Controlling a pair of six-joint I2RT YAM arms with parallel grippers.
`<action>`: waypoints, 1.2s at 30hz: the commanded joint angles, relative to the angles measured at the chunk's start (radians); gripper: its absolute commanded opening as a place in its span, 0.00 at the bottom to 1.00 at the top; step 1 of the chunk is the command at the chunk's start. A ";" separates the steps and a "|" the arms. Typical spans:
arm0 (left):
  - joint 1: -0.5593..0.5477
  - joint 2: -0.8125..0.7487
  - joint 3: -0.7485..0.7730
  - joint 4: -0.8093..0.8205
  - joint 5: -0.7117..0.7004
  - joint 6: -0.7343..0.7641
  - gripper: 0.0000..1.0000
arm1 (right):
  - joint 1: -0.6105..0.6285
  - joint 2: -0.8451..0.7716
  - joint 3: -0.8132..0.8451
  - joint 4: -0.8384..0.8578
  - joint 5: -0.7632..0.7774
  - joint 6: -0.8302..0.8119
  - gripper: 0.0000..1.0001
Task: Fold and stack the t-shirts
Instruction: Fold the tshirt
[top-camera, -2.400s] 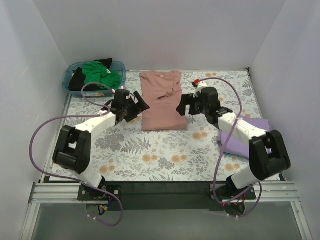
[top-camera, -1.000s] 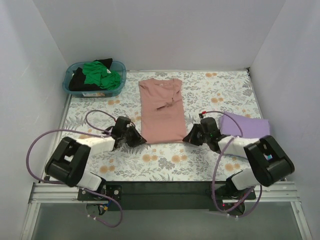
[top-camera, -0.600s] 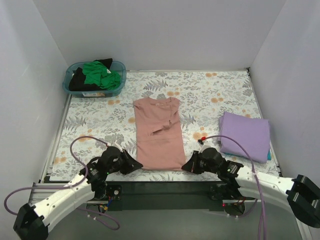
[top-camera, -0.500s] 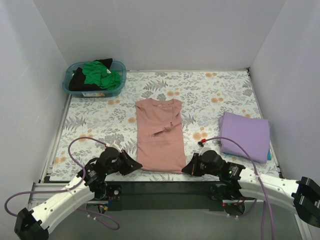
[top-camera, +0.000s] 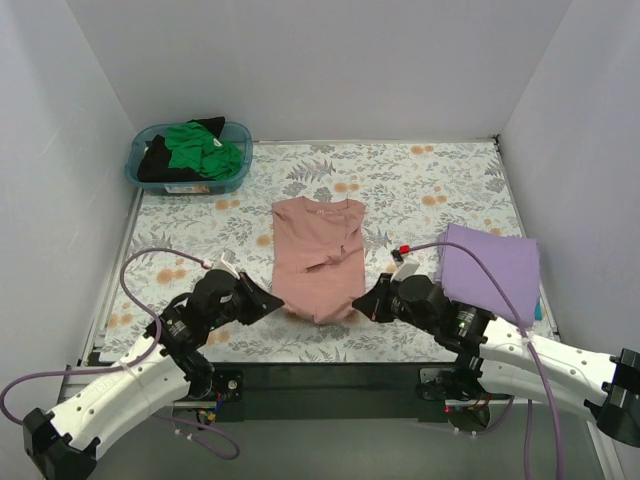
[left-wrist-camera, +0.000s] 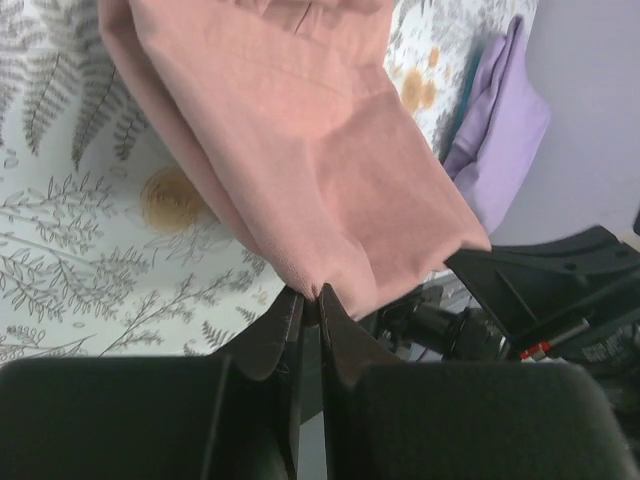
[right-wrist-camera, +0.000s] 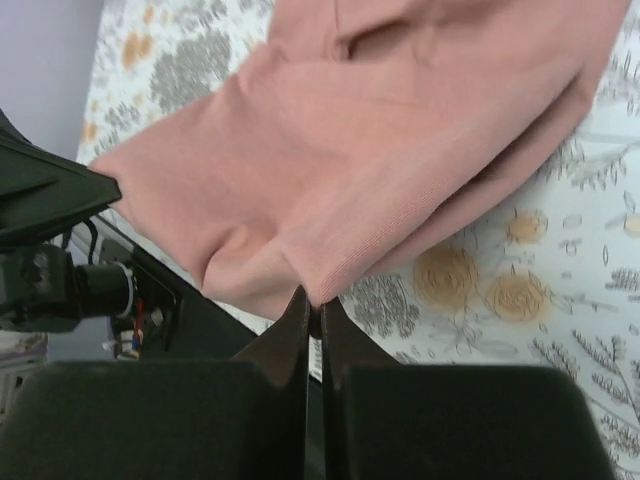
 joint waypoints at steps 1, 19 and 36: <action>-0.002 0.082 0.125 -0.001 -0.123 0.046 0.00 | 0.003 0.013 0.103 -0.023 0.133 -0.089 0.01; 0.097 0.544 0.488 0.200 -0.423 0.222 0.00 | -0.457 0.369 0.507 0.053 -0.095 -0.421 0.01; 0.357 1.146 0.759 0.410 -0.291 0.334 0.00 | -0.660 0.961 0.817 0.300 -0.251 -0.487 0.01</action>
